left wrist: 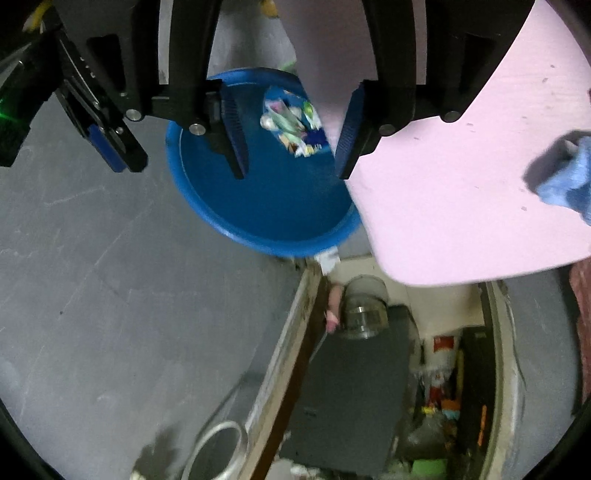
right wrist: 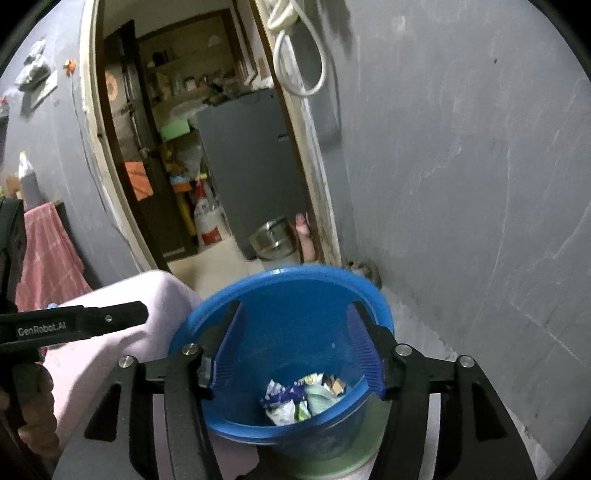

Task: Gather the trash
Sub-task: 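Carry both items over the blue basin and open both tools to drop them, then move both open tools back over the table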

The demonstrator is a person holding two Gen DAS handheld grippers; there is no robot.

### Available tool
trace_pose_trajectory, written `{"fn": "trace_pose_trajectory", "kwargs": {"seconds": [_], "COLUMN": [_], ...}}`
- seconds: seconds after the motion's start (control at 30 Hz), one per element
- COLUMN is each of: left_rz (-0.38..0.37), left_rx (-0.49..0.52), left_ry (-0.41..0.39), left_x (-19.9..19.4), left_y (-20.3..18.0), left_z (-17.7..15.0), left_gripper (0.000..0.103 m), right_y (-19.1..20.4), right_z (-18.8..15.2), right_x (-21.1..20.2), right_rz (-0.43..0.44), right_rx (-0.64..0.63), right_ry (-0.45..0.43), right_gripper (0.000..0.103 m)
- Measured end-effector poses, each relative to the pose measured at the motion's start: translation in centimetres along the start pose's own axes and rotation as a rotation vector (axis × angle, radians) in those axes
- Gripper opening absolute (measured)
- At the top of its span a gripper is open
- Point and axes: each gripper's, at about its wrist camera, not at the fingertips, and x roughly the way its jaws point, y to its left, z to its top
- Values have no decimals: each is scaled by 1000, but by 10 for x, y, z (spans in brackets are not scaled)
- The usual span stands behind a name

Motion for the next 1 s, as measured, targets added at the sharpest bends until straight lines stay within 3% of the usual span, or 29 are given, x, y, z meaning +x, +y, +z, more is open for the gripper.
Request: {"fn": "trace_pose_trajectory", "kwargs": {"seconds": [0.07,0.37,0.53,0.67,0.73,0.8,1.0], "left_rz": [10,57,102,139,164,189,273], "left_rx": [-1,-10,-25,-43,-49,-67,-129], "left_ry": [-45,-221,-326,-375,-401,-437,-512], "left_x": [-13,-81,-129,-167,-187,-209,-258], "left_y": [2,23,42,61,71,80,116], "left_z": [2,4,5,3,0,-8,-24], "left_gripper": [47,56,72,73,77,89,93], "right_y": [4,43,68,92,104,118,161], "right_z": [3,18,23,29,31,35,36], "right_x": [-7,-47,-70,-84,-90,-96,-115], "right_rz": [3,39,85,129,151,178,249], "right_rx": [0,-52,-68,-77,-81,-94,-159], "right_ry": [-29,-164,-231,-268,-285,-297,-336], "right_gripper": [69,82,92,103,103,103,103]}}
